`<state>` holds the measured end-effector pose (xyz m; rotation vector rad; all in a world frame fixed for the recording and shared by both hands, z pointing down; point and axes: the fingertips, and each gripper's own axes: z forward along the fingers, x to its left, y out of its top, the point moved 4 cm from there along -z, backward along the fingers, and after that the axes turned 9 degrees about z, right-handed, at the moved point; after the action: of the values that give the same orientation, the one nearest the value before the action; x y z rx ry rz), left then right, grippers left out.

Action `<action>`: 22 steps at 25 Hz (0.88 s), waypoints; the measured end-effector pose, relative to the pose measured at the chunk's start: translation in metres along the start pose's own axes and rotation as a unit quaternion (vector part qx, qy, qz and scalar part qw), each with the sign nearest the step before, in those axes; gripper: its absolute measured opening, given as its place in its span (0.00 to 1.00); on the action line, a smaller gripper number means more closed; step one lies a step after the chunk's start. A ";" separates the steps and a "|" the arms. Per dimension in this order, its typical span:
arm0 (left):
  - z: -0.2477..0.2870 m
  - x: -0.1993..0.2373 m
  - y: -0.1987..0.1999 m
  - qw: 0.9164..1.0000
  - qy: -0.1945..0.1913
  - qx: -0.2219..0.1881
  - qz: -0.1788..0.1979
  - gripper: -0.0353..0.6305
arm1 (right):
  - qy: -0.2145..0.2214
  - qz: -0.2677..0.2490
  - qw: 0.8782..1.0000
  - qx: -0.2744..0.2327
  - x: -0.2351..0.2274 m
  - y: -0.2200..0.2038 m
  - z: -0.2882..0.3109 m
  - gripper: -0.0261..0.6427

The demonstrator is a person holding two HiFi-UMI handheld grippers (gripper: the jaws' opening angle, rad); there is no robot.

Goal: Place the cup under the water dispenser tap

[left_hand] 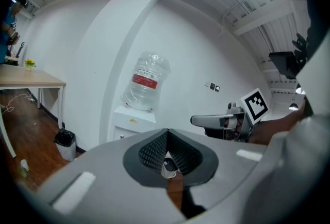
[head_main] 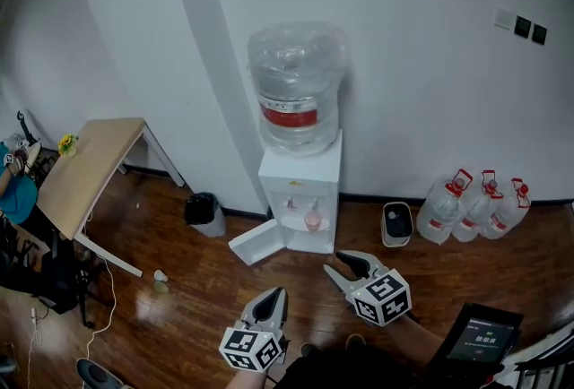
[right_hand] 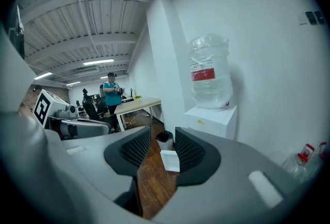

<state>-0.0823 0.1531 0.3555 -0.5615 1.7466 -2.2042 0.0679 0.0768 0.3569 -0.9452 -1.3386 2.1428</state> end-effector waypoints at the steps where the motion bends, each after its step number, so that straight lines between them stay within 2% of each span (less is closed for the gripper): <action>1: 0.001 0.000 -0.001 1.000 0.000 0.000 -0.002 0.05 | -0.001 0.002 1.000 -0.007 -0.001 0.003 -0.001 0.24; 7: 0.003 0.000 -0.006 1.000 -0.001 -0.005 -0.005 0.05 | 0.004 -0.009 1.000 0.004 0.000 -0.001 -0.005 0.20; 11: 0.002 -0.002 -0.004 1.000 -0.002 -0.009 -0.002 0.05 | 0.008 -0.016 1.000 -0.006 0.003 0.001 -0.009 0.04; 17: 0.000 0.008 0.002 1.000 0.012 -0.020 0.000 0.05 | 0.017 -0.047 0.999 -0.012 0.009 0.006 -0.009 0.04; 22: -0.001 0.009 0.001 1.000 0.015 -0.016 0.001 0.05 | 0.017 -0.034 0.999 -0.012 0.006 0.005 -0.009 0.04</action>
<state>-0.0906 0.1500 0.3552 -0.5370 1.7995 -2.1973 0.0709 0.0840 0.3481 -0.9271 -1.3641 2.0559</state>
